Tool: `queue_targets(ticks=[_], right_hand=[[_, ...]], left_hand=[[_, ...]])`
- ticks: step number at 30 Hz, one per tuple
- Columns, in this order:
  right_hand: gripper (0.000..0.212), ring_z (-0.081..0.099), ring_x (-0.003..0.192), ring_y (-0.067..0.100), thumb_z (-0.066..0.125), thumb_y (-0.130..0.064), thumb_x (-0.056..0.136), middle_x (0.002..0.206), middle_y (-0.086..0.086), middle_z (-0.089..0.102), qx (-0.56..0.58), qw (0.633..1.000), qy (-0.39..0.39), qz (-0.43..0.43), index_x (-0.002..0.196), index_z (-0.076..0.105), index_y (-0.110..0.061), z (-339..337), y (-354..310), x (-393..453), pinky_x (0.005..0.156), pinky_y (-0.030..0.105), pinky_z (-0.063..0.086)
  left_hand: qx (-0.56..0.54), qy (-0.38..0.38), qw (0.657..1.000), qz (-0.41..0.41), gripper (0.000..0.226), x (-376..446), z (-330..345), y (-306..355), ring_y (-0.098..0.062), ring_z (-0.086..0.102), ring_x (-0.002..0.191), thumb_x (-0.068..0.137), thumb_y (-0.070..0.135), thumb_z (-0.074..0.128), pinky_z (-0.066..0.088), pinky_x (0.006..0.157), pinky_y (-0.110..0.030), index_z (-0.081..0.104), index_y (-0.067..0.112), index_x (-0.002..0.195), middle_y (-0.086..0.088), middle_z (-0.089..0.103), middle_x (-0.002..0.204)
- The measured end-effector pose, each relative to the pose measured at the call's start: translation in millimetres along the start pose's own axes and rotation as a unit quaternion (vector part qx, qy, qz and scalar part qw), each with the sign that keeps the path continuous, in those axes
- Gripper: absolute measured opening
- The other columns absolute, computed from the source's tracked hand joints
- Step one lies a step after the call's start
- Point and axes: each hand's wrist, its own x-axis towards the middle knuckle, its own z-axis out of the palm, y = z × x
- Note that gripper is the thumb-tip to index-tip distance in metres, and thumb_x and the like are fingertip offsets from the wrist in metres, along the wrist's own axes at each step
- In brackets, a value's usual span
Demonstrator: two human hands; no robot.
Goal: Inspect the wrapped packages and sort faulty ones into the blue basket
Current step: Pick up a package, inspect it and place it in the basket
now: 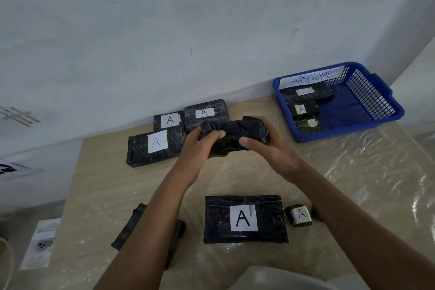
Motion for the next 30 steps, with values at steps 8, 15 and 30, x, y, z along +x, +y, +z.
queue_targets(ticks=[8, 15, 30], right_hand=[[0.039, 0.072, 0.106, 0.015, 0.076, -0.03, 0.092, 0.116, 0.001, 0.071, -0.019, 0.997, 0.07, -0.014, 0.126, 0.06, -0.022, 1.1, 0.2, 6.8, 0.087, 0.035, 0.063], [0.047, 0.075, 0.091, 0.026, 0.08, -0.019, 0.09, 0.109, 0.007, 0.068, -0.032, 0.996, 0.084, -0.006, 0.131, 0.057, -0.019, 5.6, -1.8, 8.9, 0.07, 0.037, 0.065], [0.066, 0.07, 0.106, 0.007, 0.078, -0.028, 0.089, 0.123, 0.0, 0.063, -0.017, 0.999, 0.046, -0.016, 0.146, 0.045, -0.027, 2.6, -0.9, 0.6, 0.085, 0.026, 0.061]], left_hand=[[0.057, -0.041, 0.996, 0.05, 0.032, -4.5, -1.3, -2.9, -0.005, 0.072, 0.103, 0.087, 0.035, 0.081, 0.056, 0.088, -0.023, 0.068, 0.028, 0.116, 0.013, 0.077, 0.106], [0.05, 0.014, 0.993, 0.102, 0.021, -3.3, 4.3, -7.7, -0.001, 0.074, 0.086, 0.091, 0.009, 0.076, 0.054, 0.073, -0.012, 0.069, 0.021, 0.106, 0.012, 0.078, 0.09], [0.033, 0.026, 0.999, 0.007, 0.009, 2.0, 3.6, -4.3, -0.026, 0.074, 0.1, 0.097, 0.019, 0.067, 0.058, 0.097, -0.046, 0.076, 0.022, 0.095, -0.009, 0.077, 0.1]])
